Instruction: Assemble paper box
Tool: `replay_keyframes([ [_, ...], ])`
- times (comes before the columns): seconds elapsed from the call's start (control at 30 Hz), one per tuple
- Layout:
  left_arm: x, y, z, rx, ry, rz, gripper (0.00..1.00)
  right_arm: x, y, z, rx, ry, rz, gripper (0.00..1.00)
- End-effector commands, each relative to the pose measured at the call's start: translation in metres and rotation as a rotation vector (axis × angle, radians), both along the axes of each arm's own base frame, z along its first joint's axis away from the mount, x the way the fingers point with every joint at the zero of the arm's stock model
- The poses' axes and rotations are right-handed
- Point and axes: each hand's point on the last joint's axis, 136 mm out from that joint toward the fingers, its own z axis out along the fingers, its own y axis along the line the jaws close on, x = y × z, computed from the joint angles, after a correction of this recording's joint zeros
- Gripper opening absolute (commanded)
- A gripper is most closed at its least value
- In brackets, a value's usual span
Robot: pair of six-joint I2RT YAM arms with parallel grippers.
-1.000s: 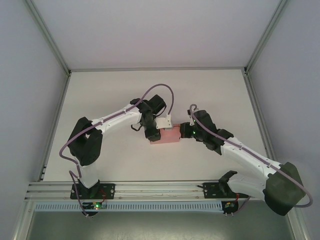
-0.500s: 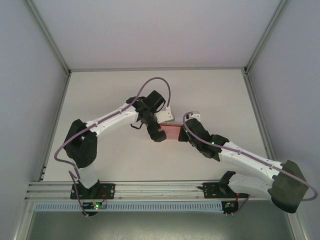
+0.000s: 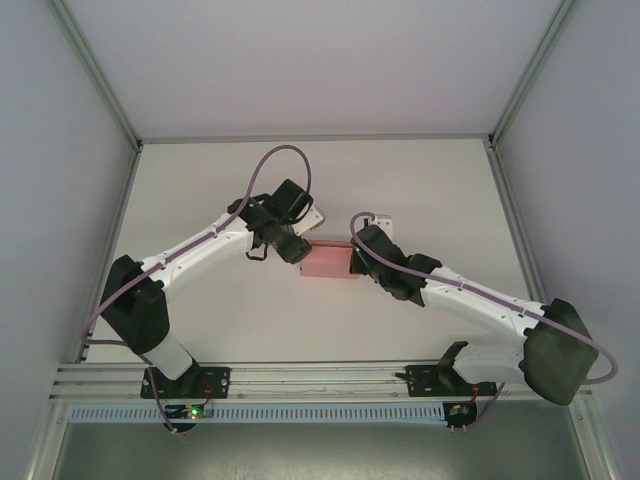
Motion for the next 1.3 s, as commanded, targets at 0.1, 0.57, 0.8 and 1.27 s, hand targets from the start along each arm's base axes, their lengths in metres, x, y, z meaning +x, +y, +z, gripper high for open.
replay_keyframes([
  [0.1, 0.013, 0.000, 0.008, -0.084, 0.038, 0.131, 0.26, 0.001, 0.002, -0.003, -0.014, 0.042, 0.008, 0.00],
  [0.57, 0.016, -0.015, 0.004, -0.153, 0.105, 0.189, 0.00, 0.001, 0.006, -0.008, -0.047, 0.052, 0.040, 0.00],
  [0.8, 0.012, -0.026, 0.016, -0.390, 0.325, 0.351, 0.00, -0.001, 0.001, -0.014, -0.119, 0.060, 0.028, 0.00],
  [1.27, 0.008, -0.025, 0.010, -0.351, 0.511, 0.488, 0.00, -0.007, 0.013, -0.036, -0.168, 0.093, 0.044, 0.00],
])
